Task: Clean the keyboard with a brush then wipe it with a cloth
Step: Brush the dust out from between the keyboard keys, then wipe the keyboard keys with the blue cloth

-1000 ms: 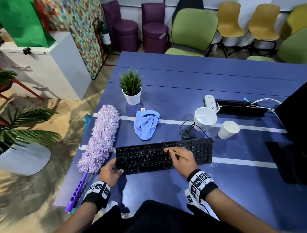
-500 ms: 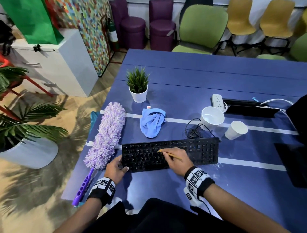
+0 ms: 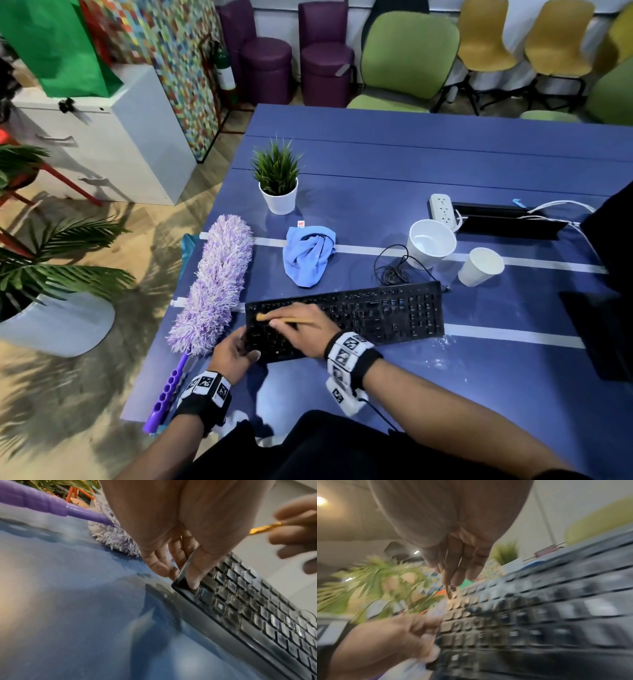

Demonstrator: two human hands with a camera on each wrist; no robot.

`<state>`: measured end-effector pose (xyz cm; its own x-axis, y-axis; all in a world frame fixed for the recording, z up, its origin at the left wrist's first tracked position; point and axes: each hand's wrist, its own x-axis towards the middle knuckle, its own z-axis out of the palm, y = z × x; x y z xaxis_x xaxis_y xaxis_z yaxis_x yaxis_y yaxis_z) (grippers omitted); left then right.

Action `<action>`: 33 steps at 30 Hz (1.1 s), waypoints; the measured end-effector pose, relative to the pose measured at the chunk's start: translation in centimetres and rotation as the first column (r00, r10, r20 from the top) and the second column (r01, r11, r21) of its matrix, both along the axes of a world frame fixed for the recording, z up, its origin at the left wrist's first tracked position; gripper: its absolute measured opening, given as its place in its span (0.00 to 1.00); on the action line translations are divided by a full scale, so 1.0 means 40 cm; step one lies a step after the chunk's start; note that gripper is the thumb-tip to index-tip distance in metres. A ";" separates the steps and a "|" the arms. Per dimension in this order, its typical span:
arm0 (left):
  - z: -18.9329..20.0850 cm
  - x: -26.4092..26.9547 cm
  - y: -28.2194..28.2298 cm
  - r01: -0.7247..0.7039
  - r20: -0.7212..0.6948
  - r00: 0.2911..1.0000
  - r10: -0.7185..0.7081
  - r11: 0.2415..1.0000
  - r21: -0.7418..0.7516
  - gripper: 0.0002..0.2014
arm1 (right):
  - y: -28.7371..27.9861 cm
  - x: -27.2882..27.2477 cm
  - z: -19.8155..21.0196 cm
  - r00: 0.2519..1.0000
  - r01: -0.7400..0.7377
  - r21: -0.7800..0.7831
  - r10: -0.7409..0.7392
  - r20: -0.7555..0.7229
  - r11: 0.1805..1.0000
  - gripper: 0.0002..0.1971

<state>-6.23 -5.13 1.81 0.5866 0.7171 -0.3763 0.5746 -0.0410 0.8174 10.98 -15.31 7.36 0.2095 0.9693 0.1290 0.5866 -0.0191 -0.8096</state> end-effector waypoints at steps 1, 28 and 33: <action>-0.003 -0.002 0.002 0.003 0.023 1.000 -0.003 0.999 -0.037 0.25 | -0.031 0.029 0.004 0.997 0.072 0.037 -0.071 -0.007 0.997 0.09; -0.035 0.024 0.093 0.294 -0.680 0.718 -0.149 0.950 0.103 0.22 | -0.693 0.440 -0.217 0.596 0.803 -0.455 -0.541 0.594 0.385 0.33; 0.056 0.172 0.123 0.264 -0.550 0.835 -0.022 0.893 0.365 0.22 | -0.677 0.447 -0.201 0.620 0.783 -0.473 -0.562 0.547 0.404 0.36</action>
<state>0.67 -0.22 4.06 0.4976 0.7964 -0.3436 0.8635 -0.4174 0.2832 28.88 -42.39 -0.69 0.8947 0.3669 -0.2546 0.3126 -0.9217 -0.2297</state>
